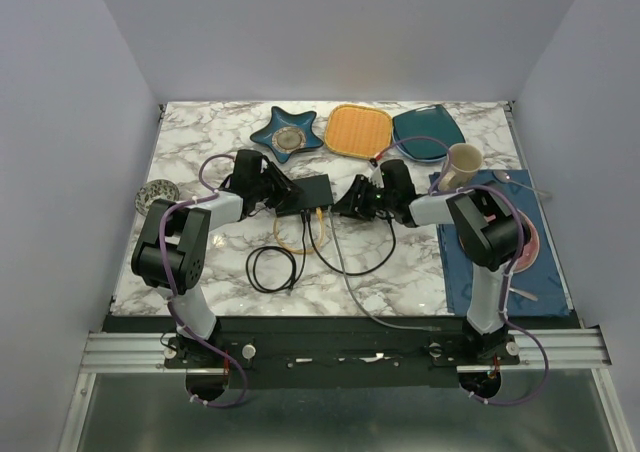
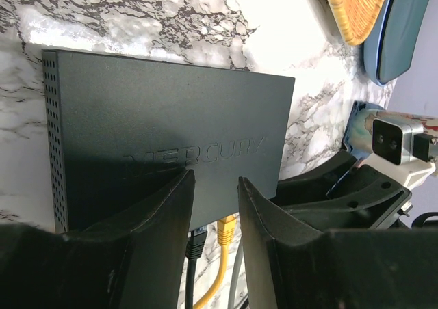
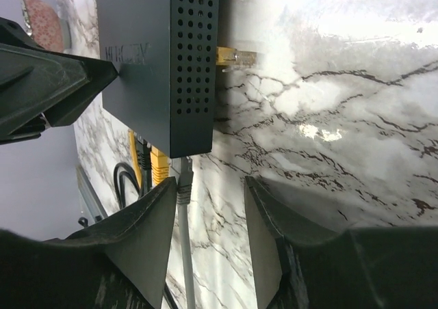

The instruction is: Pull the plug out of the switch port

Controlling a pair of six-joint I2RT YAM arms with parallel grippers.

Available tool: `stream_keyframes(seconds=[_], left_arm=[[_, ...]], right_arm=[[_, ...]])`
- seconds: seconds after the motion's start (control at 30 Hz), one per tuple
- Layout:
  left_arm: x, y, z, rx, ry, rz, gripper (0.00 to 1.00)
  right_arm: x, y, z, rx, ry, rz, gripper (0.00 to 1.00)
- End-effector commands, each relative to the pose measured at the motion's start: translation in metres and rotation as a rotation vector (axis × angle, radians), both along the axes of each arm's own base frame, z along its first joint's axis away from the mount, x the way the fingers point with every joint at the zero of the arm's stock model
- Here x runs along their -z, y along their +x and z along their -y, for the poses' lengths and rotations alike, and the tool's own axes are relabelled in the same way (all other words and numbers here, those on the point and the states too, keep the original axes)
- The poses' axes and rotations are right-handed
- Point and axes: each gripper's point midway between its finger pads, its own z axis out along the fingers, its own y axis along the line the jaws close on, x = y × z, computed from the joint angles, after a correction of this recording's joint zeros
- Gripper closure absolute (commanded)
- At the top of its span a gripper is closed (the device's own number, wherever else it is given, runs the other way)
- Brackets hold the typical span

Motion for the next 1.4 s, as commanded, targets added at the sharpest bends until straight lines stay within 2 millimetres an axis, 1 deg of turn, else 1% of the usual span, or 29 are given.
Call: stream_keyframes(seconds=[0.0,0.13,0.4,0.43,0.57,0.67,0.87,0.9,0.97,1.0,1.23,1.27,1.37], left_arm=[[0.045,-0.024,-0.015,-0.025,0.082,-0.157,0.52],[0.046,-0.023,-0.014,-0.025,0.083,-0.159,0.52],[0.049,-0.025,-0.014,-0.024,0.082,-0.169,0.52],[0.049,-0.025,-0.014,-0.024,0.082,-0.169,0.52],[0.049,-0.025,-0.014,-0.022,0.081,-0.168,0.52],[0.05,-0.026,-0.015,-0.023,0.083,-0.172,0.52],[0.05,-0.026,-0.014,-0.02,0.08,-0.173,0.53],[0.05,-0.026,-0.014,-0.02,0.08,-0.173,0.52],[0.05,-0.027,-0.014,-0.019,0.081,-0.173,0.52],[0.05,-0.027,-0.014,-0.018,0.08,-0.174,0.52],[0.049,-0.027,-0.014,-0.018,0.08,-0.174,0.52],[0.049,-0.027,-0.014,-0.019,0.079,-0.174,0.52],[0.048,-0.028,-0.013,-0.019,0.075,-0.173,0.52]], right_arm=[[0.002,0.006,-0.007,-0.007,0.028,-0.01,0.47],[-0.004,0.01,-0.012,-0.013,0.055,0.003,0.47],[-0.001,0.014,-0.017,-0.016,0.072,-0.016,0.48],[-0.004,0.015,-0.019,-0.019,0.089,-0.004,0.48],[-0.007,0.016,-0.022,-0.022,0.12,-0.006,0.48],[-0.007,0.017,-0.023,-0.02,0.119,-0.009,0.48],[-0.003,0.018,-0.024,-0.006,0.136,-0.026,0.57],[-0.003,0.018,-0.024,-0.001,0.144,-0.035,0.59],[-0.005,0.019,-0.026,0.001,0.158,-0.027,0.61],[-0.004,0.019,-0.026,0.003,0.163,-0.036,0.65],[-0.002,0.017,-0.025,-0.003,0.163,-0.029,0.76],[-0.001,0.016,-0.025,-0.004,0.162,-0.028,0.78],[0.002,0.013,-0.024,-0.014,0.155,-0.028,0.92]])
